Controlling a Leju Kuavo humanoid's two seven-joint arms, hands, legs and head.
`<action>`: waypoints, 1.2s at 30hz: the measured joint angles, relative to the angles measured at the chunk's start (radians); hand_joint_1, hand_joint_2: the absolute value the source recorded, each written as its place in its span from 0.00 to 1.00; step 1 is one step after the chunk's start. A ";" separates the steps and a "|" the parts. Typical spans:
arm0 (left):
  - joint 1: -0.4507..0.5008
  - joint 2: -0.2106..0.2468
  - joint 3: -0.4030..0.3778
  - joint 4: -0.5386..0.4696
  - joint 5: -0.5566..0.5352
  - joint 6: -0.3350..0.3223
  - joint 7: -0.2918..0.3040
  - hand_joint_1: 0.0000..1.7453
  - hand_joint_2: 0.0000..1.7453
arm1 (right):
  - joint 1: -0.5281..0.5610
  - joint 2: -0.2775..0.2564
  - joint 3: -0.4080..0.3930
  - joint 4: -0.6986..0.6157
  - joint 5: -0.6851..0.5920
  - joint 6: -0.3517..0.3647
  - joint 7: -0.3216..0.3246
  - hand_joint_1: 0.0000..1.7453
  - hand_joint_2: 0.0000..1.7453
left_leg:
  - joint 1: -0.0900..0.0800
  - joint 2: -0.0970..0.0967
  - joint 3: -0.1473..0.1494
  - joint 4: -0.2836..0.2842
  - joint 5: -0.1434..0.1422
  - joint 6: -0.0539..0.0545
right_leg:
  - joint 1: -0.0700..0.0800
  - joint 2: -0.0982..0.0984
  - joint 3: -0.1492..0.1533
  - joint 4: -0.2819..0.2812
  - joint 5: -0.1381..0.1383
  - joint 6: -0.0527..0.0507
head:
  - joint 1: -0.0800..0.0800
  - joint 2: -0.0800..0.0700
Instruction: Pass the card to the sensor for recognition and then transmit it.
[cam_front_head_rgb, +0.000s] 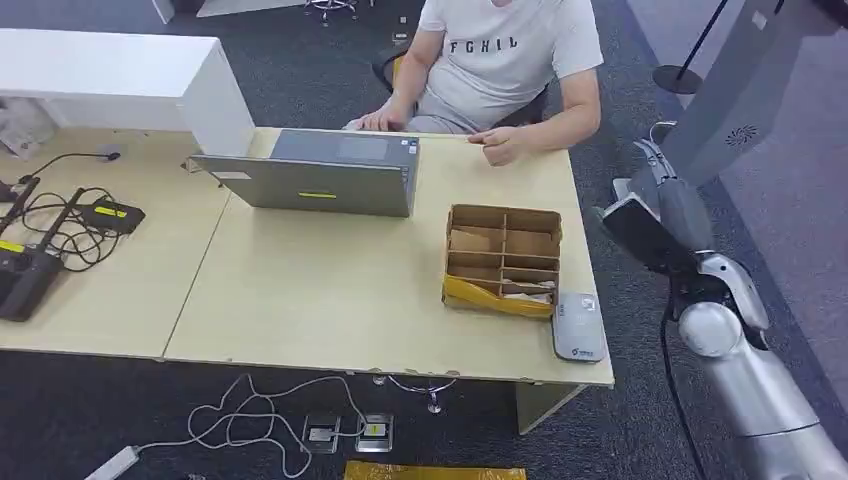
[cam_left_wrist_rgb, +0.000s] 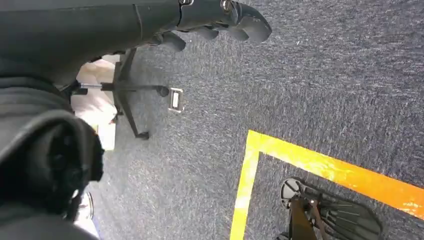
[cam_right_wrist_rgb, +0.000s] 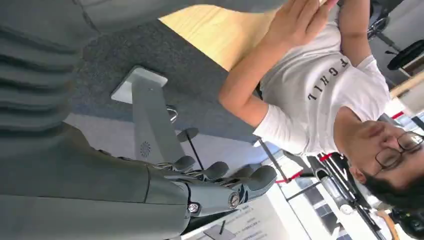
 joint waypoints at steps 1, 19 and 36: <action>0.000 0.000 0.000 0.000 0.000 0.000 0.000 0.00 0.00 | 0.002 -0.003 0.000 -0.005 -0.001 0.000 0.000 0.00 0.00 | 0.000 0.000 0.000 0.000 0.000 0.000 | 0.000 0.000 0.000 0.000 0.000 0.000 | 0.000 0.000; 0.001 -0.002 0.000 0.000 0.030 0.026 0.011 0.00 0.00 | 0.224 -0.245 -0.037 -0.337 0.112 -0.006 0.264 0.00 1.00 | 0.000 0.000 0.000 0.000 -0.001 0.000 | 0.000 0.000 0.000 0.000 0.000 0.000 | 0.000 0.000; 0.000 -0.003 0.000 0.000 0.035 0.039 0.011 0.00 0.00 | 0.335 -0.309 0.006 -0.348 0.231 -0.087 0.301 0.00 1.00 | 0.000 0.000 0.000 0.000 -0.001 0.000 | 0.000 0.000 0.000 0.000 0.000 0.000 | 0.000 0.000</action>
